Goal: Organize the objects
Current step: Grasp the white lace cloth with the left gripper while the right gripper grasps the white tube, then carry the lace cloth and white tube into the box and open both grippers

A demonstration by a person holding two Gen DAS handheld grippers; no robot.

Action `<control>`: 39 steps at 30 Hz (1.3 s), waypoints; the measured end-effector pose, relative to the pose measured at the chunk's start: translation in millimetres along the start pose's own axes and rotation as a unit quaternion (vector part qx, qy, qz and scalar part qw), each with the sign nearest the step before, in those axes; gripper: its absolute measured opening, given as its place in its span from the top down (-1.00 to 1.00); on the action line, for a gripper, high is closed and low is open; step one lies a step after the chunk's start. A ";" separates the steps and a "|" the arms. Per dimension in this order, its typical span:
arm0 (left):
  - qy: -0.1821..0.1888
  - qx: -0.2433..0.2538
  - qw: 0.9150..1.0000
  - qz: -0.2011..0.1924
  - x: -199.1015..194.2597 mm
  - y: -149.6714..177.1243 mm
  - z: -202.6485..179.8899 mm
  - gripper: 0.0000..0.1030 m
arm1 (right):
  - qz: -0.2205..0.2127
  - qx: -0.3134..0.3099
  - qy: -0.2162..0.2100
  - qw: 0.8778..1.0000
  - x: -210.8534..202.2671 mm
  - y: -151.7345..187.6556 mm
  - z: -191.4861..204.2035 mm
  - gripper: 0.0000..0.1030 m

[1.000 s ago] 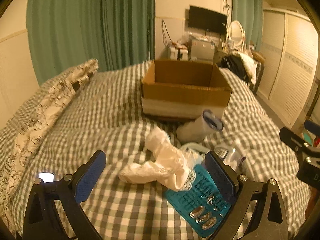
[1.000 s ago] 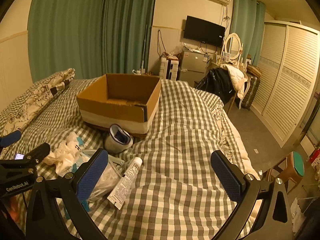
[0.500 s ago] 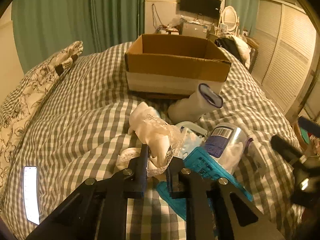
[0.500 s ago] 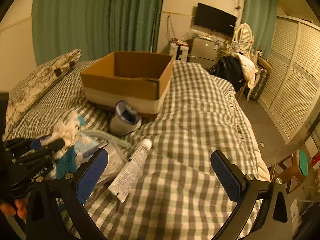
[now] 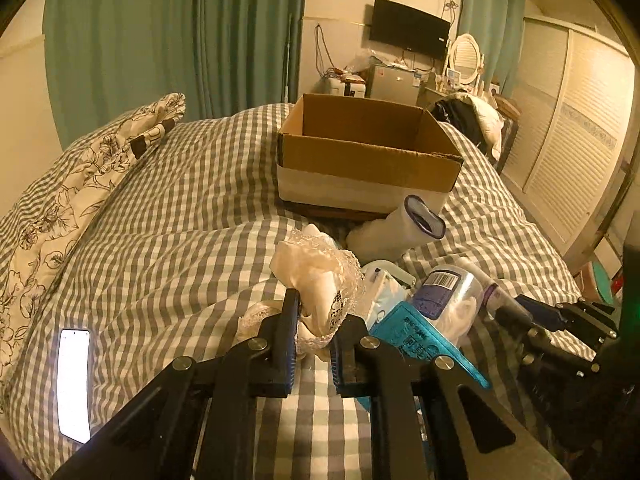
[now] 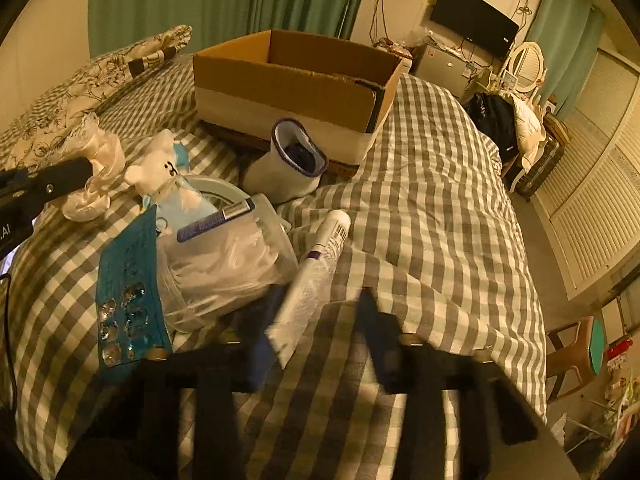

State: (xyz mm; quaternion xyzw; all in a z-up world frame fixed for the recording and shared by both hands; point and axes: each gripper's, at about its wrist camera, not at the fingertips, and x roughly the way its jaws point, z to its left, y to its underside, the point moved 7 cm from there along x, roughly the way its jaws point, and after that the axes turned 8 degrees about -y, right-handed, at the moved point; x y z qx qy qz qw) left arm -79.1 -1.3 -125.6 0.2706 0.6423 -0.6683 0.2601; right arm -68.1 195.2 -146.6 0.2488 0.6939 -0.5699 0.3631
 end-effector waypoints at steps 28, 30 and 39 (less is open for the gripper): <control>0.067 -0.003 0.996 -0.064 -33.6 -123.6 -25.1 0.74 | -0.195 -0.028 -0.053 0.979 -124.9 -146.8 -35.4 0.86; 0.060 0.004 0.995 -0.074 -24.0 -145.6 -30.2 0.74 | -0.201 -0.031 -0.064 0.977 -122.1 -169.8 -36.5 0.86; 0.050 0.015 0.997 -0.059 71.3 -198.3 -52.1 0.74 | -0.189 -0.017 -0.073 0.979 -46.8 -254.7 -53.8 0.86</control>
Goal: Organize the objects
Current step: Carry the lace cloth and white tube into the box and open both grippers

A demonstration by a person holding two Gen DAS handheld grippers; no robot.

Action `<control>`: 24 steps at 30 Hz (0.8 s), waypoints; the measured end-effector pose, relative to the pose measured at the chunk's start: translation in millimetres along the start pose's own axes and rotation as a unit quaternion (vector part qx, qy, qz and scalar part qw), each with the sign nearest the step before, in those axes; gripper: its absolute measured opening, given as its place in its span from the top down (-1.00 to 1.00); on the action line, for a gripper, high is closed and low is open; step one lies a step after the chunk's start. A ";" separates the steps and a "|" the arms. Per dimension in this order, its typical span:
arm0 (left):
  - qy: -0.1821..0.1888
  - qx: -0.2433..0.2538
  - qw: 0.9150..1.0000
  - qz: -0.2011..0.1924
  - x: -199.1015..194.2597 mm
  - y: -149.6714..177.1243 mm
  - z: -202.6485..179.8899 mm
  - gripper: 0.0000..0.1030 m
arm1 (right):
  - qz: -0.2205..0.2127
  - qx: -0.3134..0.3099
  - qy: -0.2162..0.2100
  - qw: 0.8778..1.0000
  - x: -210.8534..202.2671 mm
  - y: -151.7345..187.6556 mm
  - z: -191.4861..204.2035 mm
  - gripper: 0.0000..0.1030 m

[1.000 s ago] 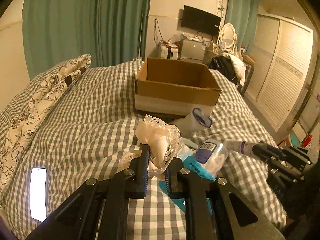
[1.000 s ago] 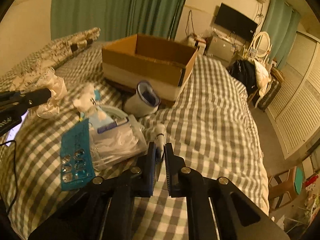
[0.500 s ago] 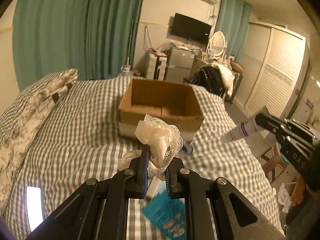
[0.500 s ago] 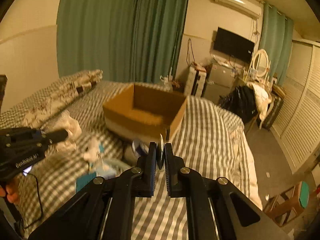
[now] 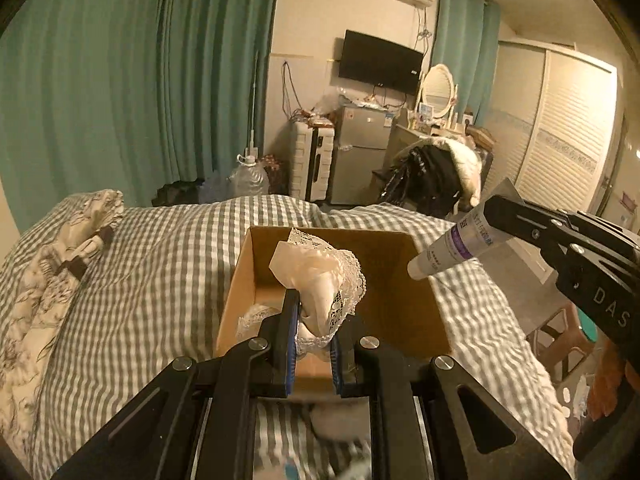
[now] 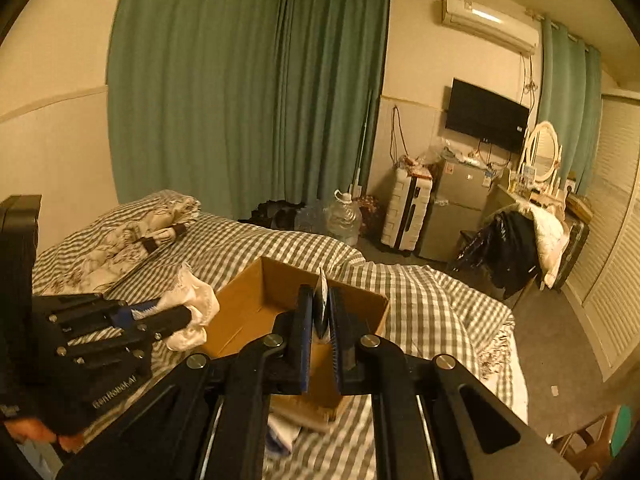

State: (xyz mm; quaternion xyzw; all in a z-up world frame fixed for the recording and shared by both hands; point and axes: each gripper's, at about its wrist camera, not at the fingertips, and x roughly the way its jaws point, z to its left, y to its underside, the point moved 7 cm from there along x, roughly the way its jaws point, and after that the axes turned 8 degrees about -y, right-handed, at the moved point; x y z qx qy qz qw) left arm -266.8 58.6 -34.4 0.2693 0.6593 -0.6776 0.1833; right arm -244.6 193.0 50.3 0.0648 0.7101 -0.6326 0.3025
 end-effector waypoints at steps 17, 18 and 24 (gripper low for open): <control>-0.004 0.008 0.999 0.041 81.2 17.5 1.7 -0.22 | 0.042 0.057 -0.022 0.997 98.0 38.9 -45.4 0.45; -0.009 0.011 0.999 0.036 75.1 17.3 2.7 -0.23 | 0.039 0.058 -0.019 0.997 93.9 36.7 -45.5 0.18; -0.037 0.017 0.999 0.013 12.9 12.2 10.8 -0.67 | 0.013 0.049 0.003 0.999 31.4 18.9 -40.2 -0.09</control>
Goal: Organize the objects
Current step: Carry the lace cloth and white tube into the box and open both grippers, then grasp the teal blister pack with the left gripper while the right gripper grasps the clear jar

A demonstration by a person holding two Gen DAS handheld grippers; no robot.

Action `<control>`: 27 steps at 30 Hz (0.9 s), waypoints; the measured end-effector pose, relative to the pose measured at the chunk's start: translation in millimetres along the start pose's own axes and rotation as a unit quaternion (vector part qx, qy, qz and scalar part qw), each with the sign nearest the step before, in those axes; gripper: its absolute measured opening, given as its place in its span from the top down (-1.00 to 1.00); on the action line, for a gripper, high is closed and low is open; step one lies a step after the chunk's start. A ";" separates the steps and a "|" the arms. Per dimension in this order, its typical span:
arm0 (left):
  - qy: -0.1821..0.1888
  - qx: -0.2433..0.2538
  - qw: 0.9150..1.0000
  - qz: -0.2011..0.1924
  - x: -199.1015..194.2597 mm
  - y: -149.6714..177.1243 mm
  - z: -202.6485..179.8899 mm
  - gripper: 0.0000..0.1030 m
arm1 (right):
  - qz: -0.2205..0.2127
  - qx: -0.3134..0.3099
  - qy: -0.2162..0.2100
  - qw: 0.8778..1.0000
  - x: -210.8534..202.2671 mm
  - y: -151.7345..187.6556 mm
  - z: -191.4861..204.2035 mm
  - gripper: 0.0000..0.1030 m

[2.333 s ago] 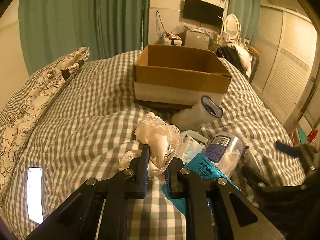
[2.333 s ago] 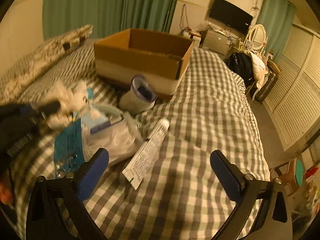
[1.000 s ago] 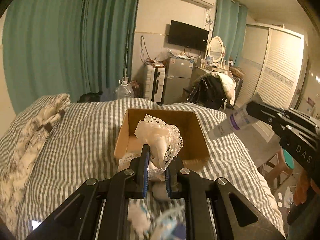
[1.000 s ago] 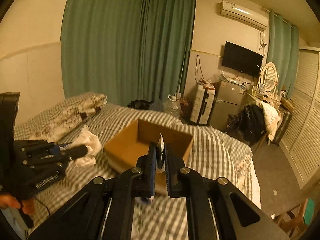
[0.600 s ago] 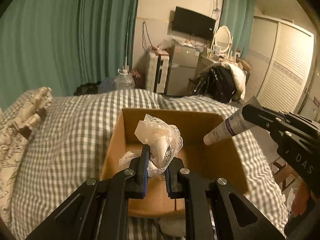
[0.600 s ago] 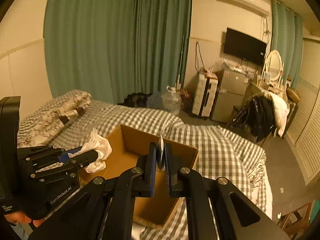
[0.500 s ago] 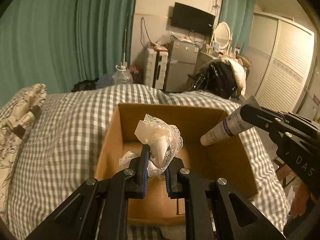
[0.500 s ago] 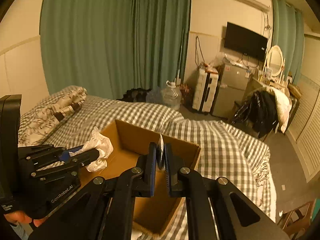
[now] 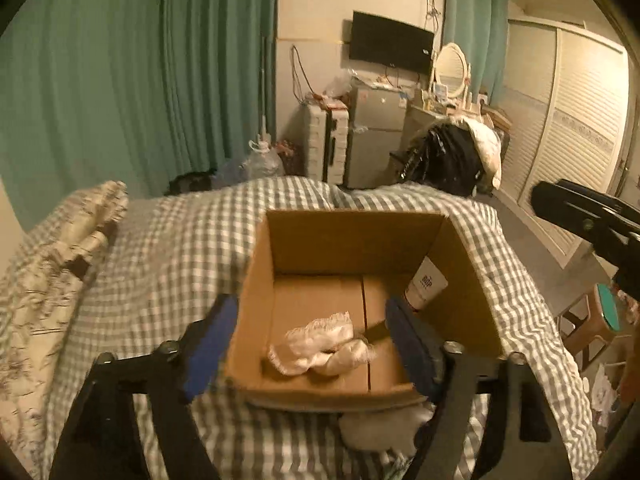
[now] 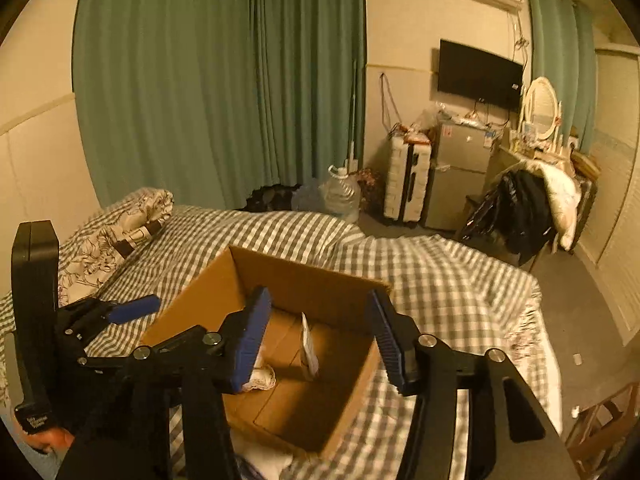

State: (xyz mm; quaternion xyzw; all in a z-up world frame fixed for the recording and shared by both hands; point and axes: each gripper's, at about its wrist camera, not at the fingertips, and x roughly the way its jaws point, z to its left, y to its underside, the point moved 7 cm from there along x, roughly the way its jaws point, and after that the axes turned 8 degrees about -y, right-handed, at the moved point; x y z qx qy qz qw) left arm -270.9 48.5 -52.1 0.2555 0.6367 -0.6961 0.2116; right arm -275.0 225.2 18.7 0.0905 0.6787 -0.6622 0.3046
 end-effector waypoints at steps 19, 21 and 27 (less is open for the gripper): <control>-0.060 -0.006 0.998 -0.025 -132.8 82.1 23.7 -0.98 | -0.005 -0.018 0.048 0.999 -159.9 60.9 46.0 -0.79; -0.057 -0.015 0.998 -0.010 -132.6 103.3 19.9 -0.98 | 0.006 -0.017 0.050 0.999 -157.3 81.2 50.9 -0.79; -0.054 -0.036 0.998 0.015 -129.7 156.9 7.3 -0.98 | 0.039 0.005 0.062 0.997 -143.9 152.1 47.3 -0.79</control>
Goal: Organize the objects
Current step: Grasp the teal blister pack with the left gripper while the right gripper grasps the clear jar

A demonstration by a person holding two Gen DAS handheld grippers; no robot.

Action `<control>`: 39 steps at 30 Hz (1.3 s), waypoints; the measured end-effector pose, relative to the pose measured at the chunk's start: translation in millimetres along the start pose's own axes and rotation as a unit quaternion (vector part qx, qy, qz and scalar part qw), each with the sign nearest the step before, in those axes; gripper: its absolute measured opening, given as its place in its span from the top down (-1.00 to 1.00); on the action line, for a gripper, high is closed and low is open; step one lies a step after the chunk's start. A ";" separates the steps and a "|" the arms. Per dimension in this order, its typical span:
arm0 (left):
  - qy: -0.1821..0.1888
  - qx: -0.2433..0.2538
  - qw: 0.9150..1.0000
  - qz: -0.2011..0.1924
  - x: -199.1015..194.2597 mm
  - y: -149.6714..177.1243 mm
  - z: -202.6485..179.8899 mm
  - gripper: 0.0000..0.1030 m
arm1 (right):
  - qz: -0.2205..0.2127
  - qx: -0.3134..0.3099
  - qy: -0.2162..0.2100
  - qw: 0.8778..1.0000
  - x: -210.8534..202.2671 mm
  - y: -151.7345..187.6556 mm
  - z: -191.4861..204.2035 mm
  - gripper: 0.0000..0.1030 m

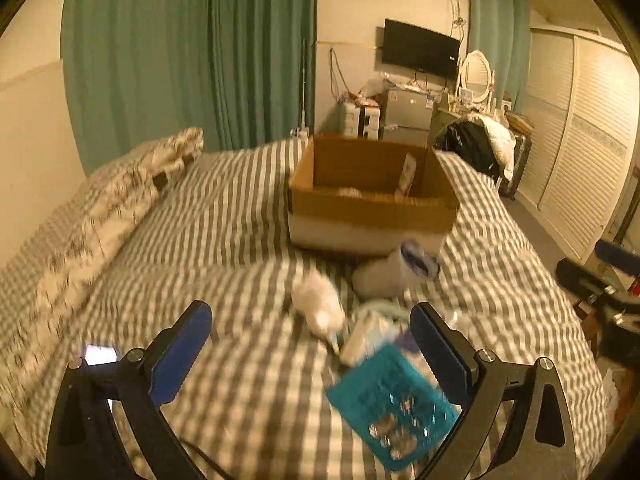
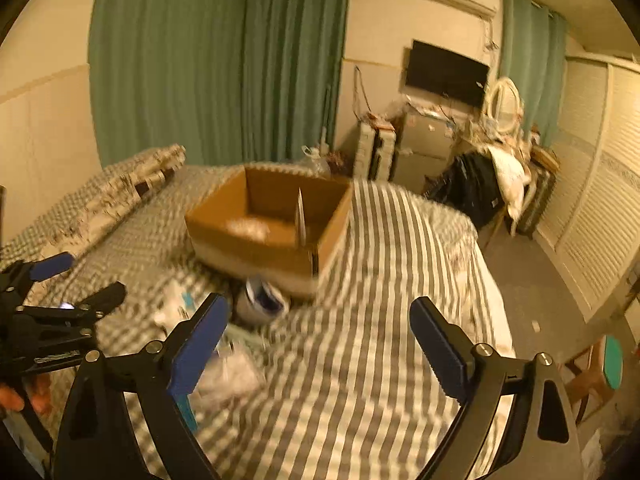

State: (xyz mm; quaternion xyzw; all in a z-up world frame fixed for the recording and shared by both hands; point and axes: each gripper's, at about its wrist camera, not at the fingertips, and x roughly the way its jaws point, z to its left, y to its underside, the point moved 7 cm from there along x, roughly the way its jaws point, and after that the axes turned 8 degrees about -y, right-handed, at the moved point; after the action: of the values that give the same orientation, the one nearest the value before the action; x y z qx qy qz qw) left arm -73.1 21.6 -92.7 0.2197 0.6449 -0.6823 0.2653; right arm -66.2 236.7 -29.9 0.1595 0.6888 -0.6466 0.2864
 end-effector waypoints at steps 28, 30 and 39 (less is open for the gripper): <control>0.054 0.060 0.990 0.115 38.8 79.5 -57.5 -0.57 | 0.068 0.027 0.012 0.997 33.3 62.8 -13.0 -0.79; 0.076 0.060 0.988 0.123 36.1 80.3 -61.4 -0.05 | 0.068 0.027 0.013 0.997 32.2 63.1 -13.2 -0.79; 0.118 0.081 0.985 0.092 5.5 70.9 -68.1 0.85 | 0.062 0.019 0.015 0.998 25.0 59.7 -6.3 -0.79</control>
State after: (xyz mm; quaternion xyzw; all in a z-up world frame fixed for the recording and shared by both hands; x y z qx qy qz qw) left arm -34.5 87.1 -155.3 0.3779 0.5910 -0.6742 0.2308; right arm -51.8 245.8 -92.7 0.2167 0.6694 -0.6383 0.3122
